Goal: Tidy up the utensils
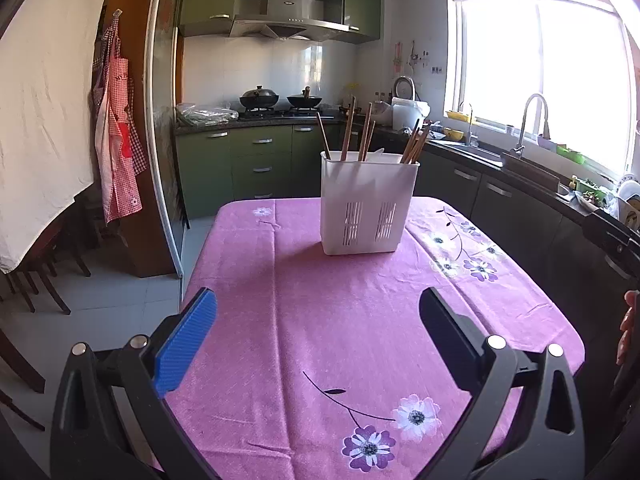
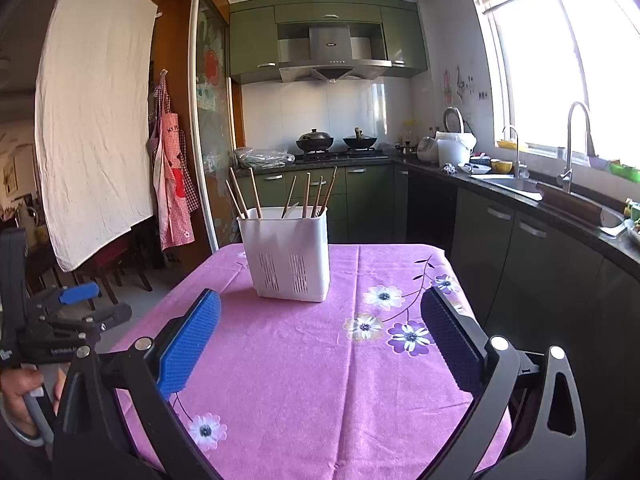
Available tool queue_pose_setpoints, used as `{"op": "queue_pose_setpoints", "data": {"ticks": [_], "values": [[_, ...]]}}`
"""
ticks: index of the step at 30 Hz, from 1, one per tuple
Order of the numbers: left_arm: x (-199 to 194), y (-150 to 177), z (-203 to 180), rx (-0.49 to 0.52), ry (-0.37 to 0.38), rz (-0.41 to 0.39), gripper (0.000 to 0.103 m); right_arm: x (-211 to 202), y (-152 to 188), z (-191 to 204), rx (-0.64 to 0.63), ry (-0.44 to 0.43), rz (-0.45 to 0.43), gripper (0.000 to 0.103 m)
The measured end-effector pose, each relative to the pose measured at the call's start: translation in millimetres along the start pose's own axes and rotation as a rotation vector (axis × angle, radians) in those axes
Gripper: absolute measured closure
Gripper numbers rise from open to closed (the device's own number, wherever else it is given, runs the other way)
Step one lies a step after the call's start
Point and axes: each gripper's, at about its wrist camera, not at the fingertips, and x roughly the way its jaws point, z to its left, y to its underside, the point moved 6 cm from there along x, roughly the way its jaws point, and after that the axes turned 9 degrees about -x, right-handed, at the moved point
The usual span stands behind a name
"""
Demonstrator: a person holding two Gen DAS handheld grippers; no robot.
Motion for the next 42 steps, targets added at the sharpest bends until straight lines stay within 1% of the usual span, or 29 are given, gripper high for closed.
{"op": "queue_pose_setpoints", "data": {"ticks": [4, 9, 15, 42], "values": [[-11.3, 1.6, 1.7, -0.006, -0.011, -0.009, 0.007, -8.8, -0.3, 3.1, -0.017, 0.017, -0.007, 0.005], [-20.7, 1.3, 3.8, -0.004, -0.027, -0.02, 0.007, -10.7, 5.6, 4.4, -0.008, 0.01, 0.009, 0.005], [-26.8, 0.0, 2.1, 0.001, -0.028, -0.029, 0.007, -12.6, 6.0, 5.7, -0.008, 0.008, 0.011, 0.005], [-29.1, -0.7, 4.1, 0.005, -0.029, -0.029, 0.007, -11.8, 1.1, 4.8, -0.006, 0.003, 0.014, 0.005]]}}
